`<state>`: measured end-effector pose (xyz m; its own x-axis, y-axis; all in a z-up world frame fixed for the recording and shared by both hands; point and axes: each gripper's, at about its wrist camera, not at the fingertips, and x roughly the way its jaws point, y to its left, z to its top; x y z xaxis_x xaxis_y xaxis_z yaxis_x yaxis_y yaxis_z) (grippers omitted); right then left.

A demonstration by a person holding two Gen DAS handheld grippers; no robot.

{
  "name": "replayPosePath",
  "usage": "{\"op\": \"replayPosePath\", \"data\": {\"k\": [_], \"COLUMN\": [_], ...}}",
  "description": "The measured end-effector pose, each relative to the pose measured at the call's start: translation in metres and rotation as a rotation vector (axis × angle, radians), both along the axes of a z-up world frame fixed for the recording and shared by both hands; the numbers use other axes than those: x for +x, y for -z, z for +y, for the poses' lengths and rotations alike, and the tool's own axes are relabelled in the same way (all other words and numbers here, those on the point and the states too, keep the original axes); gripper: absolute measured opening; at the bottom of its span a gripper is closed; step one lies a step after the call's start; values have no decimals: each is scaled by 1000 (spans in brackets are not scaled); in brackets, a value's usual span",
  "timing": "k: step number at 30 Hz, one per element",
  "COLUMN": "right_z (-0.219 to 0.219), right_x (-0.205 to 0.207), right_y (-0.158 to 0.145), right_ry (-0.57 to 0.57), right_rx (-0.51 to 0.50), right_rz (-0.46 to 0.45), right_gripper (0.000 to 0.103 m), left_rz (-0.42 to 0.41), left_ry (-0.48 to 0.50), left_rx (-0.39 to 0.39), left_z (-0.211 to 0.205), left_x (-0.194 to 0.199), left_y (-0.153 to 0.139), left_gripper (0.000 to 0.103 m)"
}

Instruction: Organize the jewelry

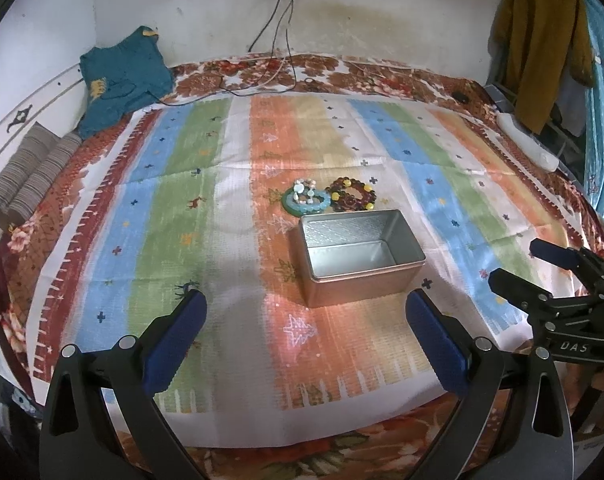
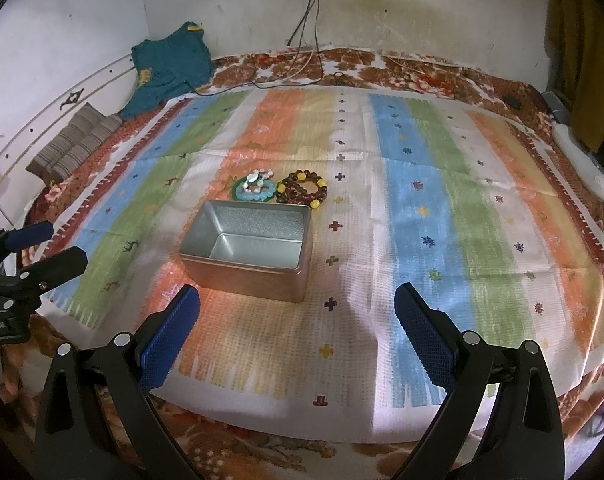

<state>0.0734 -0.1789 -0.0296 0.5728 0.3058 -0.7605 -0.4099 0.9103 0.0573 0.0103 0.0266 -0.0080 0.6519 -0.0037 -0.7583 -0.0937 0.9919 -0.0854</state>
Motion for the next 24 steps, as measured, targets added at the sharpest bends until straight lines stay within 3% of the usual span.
{"op": "replayPosePath", "data": {"k": [8, 24], "right_z": [3, 15], "right_x": [13, 61], "right_y": [3, 4], "right_ry": [-16, -13], "right_rx": [9, -42], "right_rz": [52, 64], "right_gripper": [99, 99], "left_rz": [19, 83], "left_ry": [6, 25], "left_rx": [31, 64], "left_z": [1, 14], "left_x": [14, 63], "left_y": [-1, 3], "left_gripper": [97, 97]}}
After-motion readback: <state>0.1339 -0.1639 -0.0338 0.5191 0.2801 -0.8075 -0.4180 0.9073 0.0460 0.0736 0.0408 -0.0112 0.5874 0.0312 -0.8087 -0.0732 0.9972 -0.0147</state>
